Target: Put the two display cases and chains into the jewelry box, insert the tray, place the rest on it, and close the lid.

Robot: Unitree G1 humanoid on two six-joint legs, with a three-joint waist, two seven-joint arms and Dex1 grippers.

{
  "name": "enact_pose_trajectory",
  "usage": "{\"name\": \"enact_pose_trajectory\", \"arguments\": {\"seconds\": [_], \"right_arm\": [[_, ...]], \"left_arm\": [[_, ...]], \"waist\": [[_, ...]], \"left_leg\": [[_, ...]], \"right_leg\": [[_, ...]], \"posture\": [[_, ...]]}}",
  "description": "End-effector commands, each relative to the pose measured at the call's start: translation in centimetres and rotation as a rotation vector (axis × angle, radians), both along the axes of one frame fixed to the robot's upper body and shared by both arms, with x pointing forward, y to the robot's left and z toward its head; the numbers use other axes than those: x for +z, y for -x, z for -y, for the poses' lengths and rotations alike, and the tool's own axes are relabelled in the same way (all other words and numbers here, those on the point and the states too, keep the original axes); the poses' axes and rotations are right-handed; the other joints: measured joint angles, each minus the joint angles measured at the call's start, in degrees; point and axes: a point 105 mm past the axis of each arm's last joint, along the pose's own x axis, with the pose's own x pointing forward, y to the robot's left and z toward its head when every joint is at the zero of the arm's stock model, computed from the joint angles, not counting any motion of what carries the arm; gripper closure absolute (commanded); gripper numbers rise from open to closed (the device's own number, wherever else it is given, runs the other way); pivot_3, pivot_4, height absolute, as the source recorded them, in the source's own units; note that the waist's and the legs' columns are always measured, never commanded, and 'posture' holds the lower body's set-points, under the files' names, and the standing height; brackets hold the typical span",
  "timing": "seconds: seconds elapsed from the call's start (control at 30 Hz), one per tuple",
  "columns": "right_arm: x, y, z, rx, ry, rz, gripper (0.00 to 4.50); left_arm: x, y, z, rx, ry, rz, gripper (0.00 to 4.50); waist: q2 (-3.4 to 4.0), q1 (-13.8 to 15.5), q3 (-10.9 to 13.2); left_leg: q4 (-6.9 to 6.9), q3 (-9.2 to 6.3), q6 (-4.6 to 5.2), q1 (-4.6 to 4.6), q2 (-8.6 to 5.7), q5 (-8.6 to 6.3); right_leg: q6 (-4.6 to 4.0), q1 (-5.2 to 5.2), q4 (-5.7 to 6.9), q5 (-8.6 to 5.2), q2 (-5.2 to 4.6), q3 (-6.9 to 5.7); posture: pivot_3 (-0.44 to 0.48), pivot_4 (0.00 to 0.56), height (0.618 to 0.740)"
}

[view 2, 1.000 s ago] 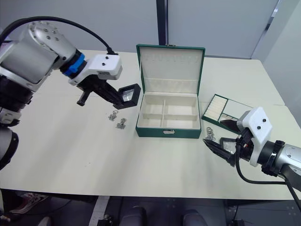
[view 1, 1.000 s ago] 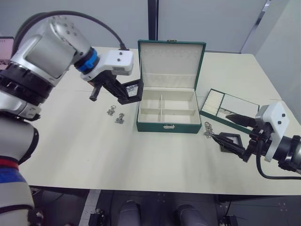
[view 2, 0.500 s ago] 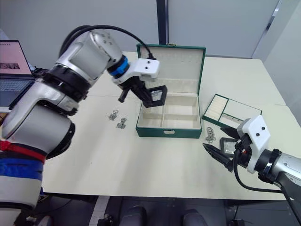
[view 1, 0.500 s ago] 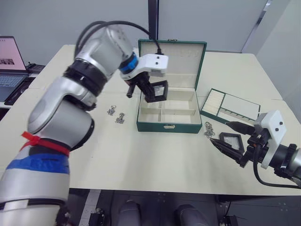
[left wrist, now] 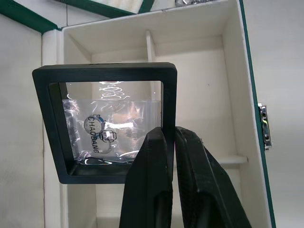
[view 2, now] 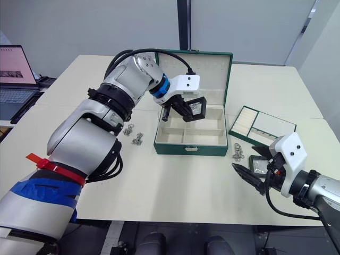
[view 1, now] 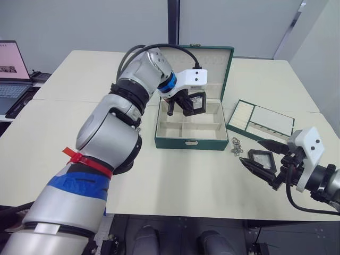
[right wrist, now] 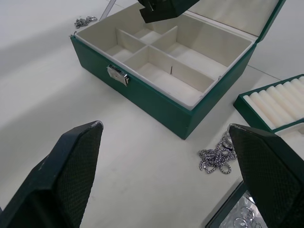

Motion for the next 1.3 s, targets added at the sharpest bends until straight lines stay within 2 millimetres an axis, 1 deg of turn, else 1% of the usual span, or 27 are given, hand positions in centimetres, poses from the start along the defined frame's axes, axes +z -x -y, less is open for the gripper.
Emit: {"name": "enact_pose_trajectory", "arguments": {"seconds": [0.03,0.27,0.5,0.87,1.3], "right_arm": [[0.9,0.2,0.2,-0.008,0.024,0.049,0.00],[1.0,0.5,0.3,-0.016,0.032,0.046,0.00],[1.0,0.7,0.3,-0.020,0.035,0.043,0.00],[0.9,0.9,0.3,-0.025,0.036,0.038,0.00],[1.0,1.2,0.3,-0.030,0.037,0.032,0.00]], "left_arm": [[0.6,-0.2,0.4,0.001,0.022,0.033,4.48],[-1.1,-1.1,0.6,0.050,0.029,0.064,4.48],[-2.0,-1.2,1.2,0.050,0.039,0.078,4.48],[-3.4,-1.5,1.4,0.060,0.019,0.102,4.48],[-3.9,-1.5,1.5,0.050,0.014,0.107,4.48]], "waist": [[0.01,0.0,0.0],[0.02,0.0,0.0],[0.02,0.1,0.0],[0.03,0.1,0.0],[0.06,0.1,0.0]], "left_leg": [[0.00,0.00,-0.01,0.00,0.00,0.01],[0.00,-0.02,-0.04,0.00,-0.02,0.03],[0.00,-0.03,-0.06,-0.02,-0.03,0.05],[0.00,-0.03,-0.07,-0.01,-0.03,0.06],[0.00,-0.04,-0.07,-0.01,-0.04,0.07]], "right_leg": [[0.00,0.00,0.00,0.00,0.00,0.00],[0.00,0.01,0.01,0.00,0.00,-0.01],[0.00,0.01,0.01,0.00,-0.01,-0.02],[0.00,0.02,0.02,0.00,-0.01,-0.02],[0.00,0.03,0.04,0.00,-0.01,-0.03]], "posture": [[0.000,0.150,0.740],[0.000,0.150,0.740],[0.000,0.150,0.740],[0.000,0.150,0.740],[0.000,0.150,0.740]]}}
